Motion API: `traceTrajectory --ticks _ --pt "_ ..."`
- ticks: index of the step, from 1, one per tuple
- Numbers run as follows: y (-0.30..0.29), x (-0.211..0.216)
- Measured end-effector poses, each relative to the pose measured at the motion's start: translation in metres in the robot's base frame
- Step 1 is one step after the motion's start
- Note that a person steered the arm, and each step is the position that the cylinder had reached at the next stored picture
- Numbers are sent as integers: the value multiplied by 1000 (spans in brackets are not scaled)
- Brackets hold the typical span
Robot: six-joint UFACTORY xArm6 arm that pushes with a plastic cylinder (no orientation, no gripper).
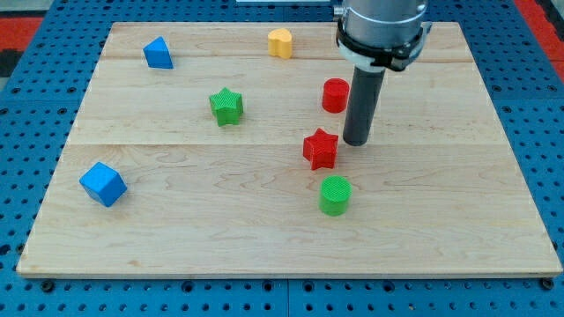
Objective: Place the green star towards the top left side of the red circle
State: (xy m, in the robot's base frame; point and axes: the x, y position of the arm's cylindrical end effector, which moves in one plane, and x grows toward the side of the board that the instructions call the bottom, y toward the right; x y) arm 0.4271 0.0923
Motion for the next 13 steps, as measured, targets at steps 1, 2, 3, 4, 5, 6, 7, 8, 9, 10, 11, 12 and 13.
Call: traceTrajectory --ticks 1,2,3,4,5,6,7,8,9,10,11,12,13 --pt "-44 -17" --pt "-28 17" --pt "12 24" --pt "80 -13" --pt "72 -94" --pt "27 -147" --pt "3 -102" --pt "-20 -45" --pt "-42 -46" --pt "-86 -62" --pt "-112 -58" --pt "-103 0" --pt "-127 -31"
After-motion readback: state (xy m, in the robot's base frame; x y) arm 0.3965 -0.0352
